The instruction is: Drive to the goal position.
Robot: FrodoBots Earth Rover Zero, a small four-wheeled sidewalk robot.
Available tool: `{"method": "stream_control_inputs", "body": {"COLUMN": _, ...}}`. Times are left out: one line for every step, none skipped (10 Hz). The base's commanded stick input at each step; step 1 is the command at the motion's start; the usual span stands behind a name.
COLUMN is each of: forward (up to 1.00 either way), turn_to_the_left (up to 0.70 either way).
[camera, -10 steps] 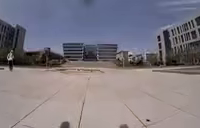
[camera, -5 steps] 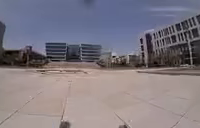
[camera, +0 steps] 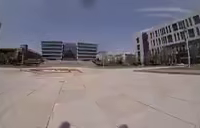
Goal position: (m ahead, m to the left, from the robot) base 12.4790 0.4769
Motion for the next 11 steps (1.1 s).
{"method": "stream_control_inputs", "body": {"forward": 0.70, "turn_to_the_left": 0.00}}
{"method": "stream_control_inputs", "body": {"forward": 0.70, "turn_to_the_left": 0.00}}
{"method": "stream_control_inputs", "body": {"forward": 0.70, "turn_to_the_left": 0.00}}
{"method": "stream_control_inputs", "body": {"forward": 0.70, "turn_to_the_left": 0.00}}
{"method": "stream_control_inputs", "body": {"forward": 0.70, "turn_to_the_left": 0.00}}
{"method": "stream_control_inputs", "body": {"forward": 0.70, "turn_to_the_left": 0.00}}
{"method": "stream_control_inputs", "body": {"forward": 0.70, "turn_to_the_left": 0.00}}
{"method": "stream_control_inputs", "body": {"forward": 0.70, "turn_to_the_left": 0.00}}
{"method": "stream_control_inputs", "body": {"forward": 0.70, "turn_to_the_left": 0.00}}
{"method": "stream_control_inputs", "body": {"forward": 0.70, "turn_to_the_left": 0.00}}
{"method": "stream_control_inputs", "body": {"forward": 0.70, "turn_to_the_left": 0.00}}
